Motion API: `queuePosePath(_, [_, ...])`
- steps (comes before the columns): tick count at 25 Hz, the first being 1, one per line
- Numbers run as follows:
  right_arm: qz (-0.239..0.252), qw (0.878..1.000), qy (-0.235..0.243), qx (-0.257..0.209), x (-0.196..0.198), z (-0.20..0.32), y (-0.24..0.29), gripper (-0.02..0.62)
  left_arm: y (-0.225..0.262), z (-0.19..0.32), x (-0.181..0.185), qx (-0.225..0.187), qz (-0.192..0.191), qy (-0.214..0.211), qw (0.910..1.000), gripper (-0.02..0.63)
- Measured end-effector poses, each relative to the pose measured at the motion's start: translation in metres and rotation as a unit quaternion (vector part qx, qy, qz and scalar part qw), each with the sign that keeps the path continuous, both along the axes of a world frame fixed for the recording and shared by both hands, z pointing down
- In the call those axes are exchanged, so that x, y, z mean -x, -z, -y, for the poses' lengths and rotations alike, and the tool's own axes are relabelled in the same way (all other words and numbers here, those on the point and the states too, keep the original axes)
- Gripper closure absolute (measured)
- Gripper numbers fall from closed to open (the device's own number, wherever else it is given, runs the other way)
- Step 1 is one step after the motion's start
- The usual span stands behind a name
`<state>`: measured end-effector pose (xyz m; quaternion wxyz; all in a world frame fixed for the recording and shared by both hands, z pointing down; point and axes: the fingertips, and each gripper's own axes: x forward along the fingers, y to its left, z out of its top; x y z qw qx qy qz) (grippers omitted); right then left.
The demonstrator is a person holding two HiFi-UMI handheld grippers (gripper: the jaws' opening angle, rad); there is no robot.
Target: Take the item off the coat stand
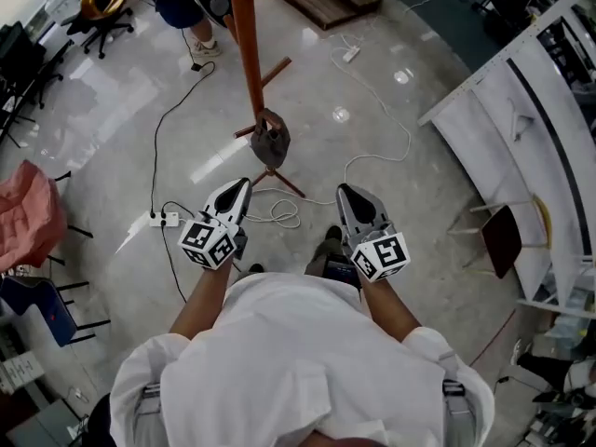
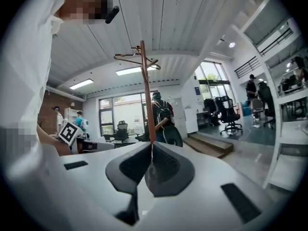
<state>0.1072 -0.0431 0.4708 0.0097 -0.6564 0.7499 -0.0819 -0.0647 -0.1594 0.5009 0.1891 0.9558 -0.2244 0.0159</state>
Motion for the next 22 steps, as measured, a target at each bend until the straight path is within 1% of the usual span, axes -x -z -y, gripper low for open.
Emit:
queuePosePath(3, [-0.004,0.998,0.060,-0.010,-0.028,0.030,0.010,0.570,0.009,0.008,-0.023,0.001,-0.003,0.049,0.9988,0.598])
queuePosePath(7, [0.007,0.993,0.118,-0.027,-0.059,0.063,0.024,0.570,0.024,0.018,-0.048,-0.014,0.014,0.103,0.9945,0.598])
queuePosePath(11, [0.015,0.985,0.171,-0.031,-0.076,0.091,0.031,0.570,0.040,0.030,-0.057,-0.026,0.018,0.163,0.9861,0.598])
queuePosePath(15, [0.018,0.973,0.228,-0.026,-0.086,0.104,0.019,0.569,0.038,0.029,-0.059,-0.031,0.032,0.223,0.9738,0.598])
queuePosePath(18, [0.009,0.968,0.251,-0.018,-0.089,0.115,0.004,0.569,0.028,0.027,-0.061,-0.022,0.044,0.246,0.9681,0.598])
queuePosePath(22, [0.004,0.962,0.272,-0.005,-0.086,0.132,-0.015,0.565,0.008,0.029,-0.064,-0.006,0.070,0.251,0.9655,0.597])
